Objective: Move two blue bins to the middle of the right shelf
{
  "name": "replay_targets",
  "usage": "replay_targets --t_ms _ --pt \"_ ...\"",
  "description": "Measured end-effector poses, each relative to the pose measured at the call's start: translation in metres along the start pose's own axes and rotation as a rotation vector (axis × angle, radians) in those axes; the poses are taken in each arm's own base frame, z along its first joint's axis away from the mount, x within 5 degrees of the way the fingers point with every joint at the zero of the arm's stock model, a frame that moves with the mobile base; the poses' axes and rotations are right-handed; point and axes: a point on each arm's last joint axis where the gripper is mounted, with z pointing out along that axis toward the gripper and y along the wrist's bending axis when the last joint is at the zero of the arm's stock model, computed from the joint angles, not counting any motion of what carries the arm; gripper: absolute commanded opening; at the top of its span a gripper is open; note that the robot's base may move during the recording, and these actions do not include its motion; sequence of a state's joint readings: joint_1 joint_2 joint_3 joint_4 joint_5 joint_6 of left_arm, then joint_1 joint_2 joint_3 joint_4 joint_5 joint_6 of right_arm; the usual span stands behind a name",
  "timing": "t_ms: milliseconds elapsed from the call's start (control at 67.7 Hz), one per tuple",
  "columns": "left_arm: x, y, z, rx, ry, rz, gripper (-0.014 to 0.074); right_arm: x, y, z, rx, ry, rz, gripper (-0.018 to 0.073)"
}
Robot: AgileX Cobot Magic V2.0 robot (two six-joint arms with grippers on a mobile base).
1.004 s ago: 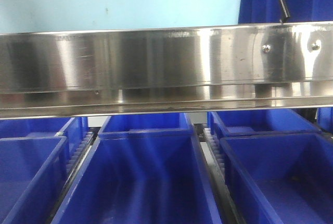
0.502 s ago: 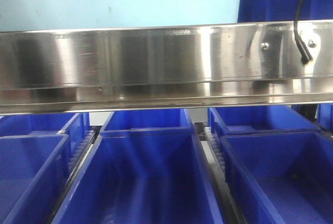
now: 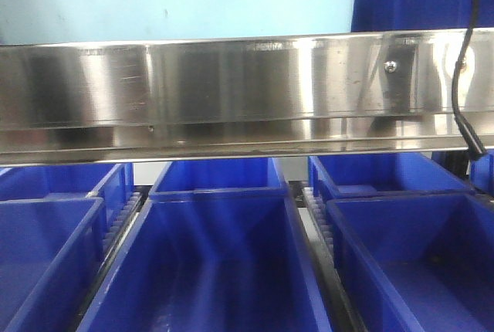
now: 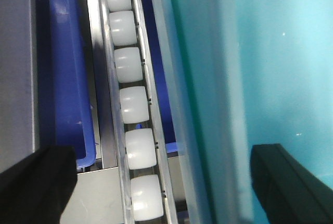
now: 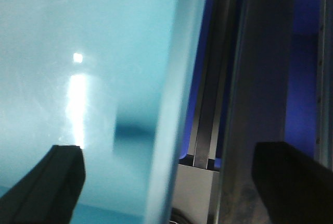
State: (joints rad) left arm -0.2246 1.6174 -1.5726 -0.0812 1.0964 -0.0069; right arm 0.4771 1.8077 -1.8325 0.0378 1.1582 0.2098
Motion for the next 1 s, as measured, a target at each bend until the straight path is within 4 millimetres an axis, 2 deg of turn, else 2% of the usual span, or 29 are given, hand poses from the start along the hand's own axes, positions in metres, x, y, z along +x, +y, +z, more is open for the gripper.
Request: replay_targets --t_ms 89,162,236,340,354,399,458,842,1004 --pt "0.0 -0.001 0.003 0.008 0.005 -0.005 0.0563 0.001 0.001 0.002 -0.012 -0.008 0.005 0.0292" --pt "-0.001 -0.001 0.005 0.02 0.011 -0.012 0.0524 0.001 0.001 0.004 -0.02 -0.011 0.009 0.0155" --pt "-0.001 -0.003 0.007 0.034 0.012 -0.017 0.0432 0.001 0.002 0.004 -0.026 -0.014 0.009 0.0022" --pt "-0.002 -0.005 0.008 0.051 0.004 -0.027 0.02 0.002 0.004 0.004 -0.04 -0.011 0.007 -0.0155" --pt "-0.002 -0.005 0.008 0.054 0.003 -0.029 0.0146 0.002 0.005 0.004 -0.042 -0.011 0.008 -0.0169" --pt "-0.002 -0.006 0.008 0.066 -0.002 -0.037 0.0053 0.002 0.007 0.004 -0.052 -0.013 0.008 -0.016" --pt "-0.003 -0.006 0.008 0.066 -0.006 -0.055 -0.0112 0.002 0.009 0.004 -0.057 -0.017 0.007 -0.0155" --pt "-0.002 -0.007 0.007 0.072 0.001 -0.061 -0.0111 0.002 0.01 0.0 -0.064 -0.028 0.009 -0.0155" --pt "0.001 -0.007 -0.002 0.072 -0.008 -0.053 -0.0111 0.004 0.01 -0.006 -0.07 -0.043 0.01 -0.0155"
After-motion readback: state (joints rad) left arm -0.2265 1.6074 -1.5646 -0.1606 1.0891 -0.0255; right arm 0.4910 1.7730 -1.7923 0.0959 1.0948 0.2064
